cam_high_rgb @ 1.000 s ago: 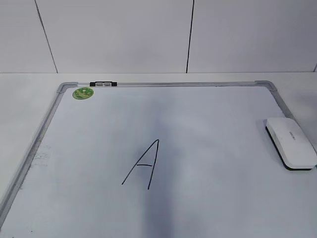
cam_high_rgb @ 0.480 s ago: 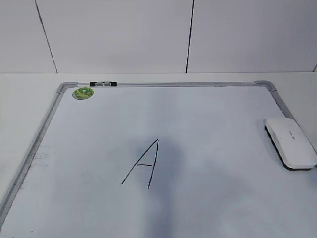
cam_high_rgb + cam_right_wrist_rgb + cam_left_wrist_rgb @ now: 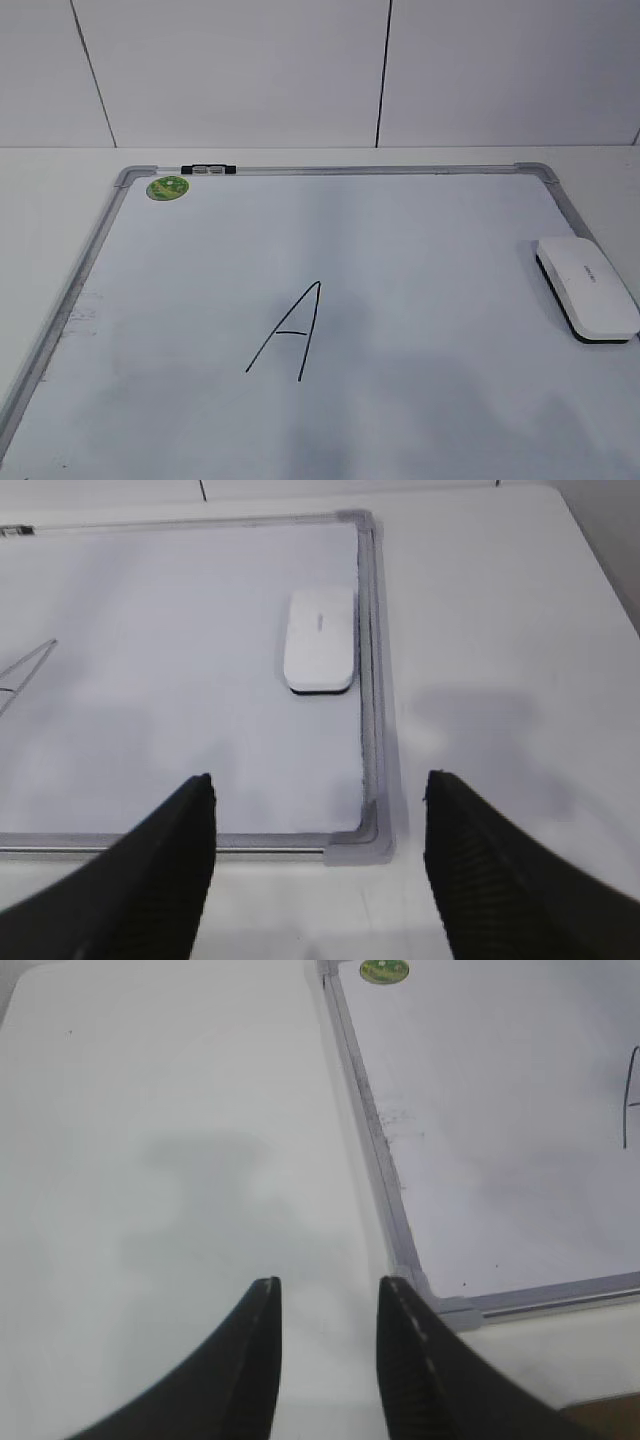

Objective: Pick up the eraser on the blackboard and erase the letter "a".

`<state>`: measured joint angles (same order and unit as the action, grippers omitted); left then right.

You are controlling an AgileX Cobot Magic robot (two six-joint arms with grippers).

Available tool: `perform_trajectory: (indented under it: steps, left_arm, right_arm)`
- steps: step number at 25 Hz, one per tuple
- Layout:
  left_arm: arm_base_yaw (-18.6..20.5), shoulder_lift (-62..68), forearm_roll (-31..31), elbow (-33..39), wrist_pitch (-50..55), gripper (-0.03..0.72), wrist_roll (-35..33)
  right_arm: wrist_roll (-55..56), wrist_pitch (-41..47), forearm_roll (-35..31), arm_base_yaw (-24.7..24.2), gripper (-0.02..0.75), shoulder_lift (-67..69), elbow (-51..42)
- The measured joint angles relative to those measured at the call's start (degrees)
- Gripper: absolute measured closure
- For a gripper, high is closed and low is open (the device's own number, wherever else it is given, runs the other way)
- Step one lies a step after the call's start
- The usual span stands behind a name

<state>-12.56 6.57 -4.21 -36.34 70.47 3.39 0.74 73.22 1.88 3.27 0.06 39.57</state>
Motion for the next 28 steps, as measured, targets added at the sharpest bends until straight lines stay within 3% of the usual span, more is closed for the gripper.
perform_trajectory:
  steps: [5, 11, 16, 28]
  left_arm:
    - [0.00, -2.21, -0.29, 5.32, -1.79, 0.450, 0.00]
    - [0.00, -2.29, -0.56, 7.36, -6.22, 0.450, 0.00]
    - [0.00, -2.29, -0.56, 7.48, -7.05, 0.451, 0.00]
    - [0.00, -2.29, -0.60, 7.48, -7.09, 0.451, 0.00]
  right_arm:
    - [-0.04, 0.10, 0.98, 0.00, 0.211, -1.07, -7.18]
    - [-0.13, -1.64, 2.74, 0.00, 0.211, -1.16, -8.61]
    - [-0.13, -6.28, 3.40, 0.00, 0.211, -1.16, -10.67]
    - [-0.13, -6.88, 3.54, 0.00, 0.211, -1.16, -10.86]
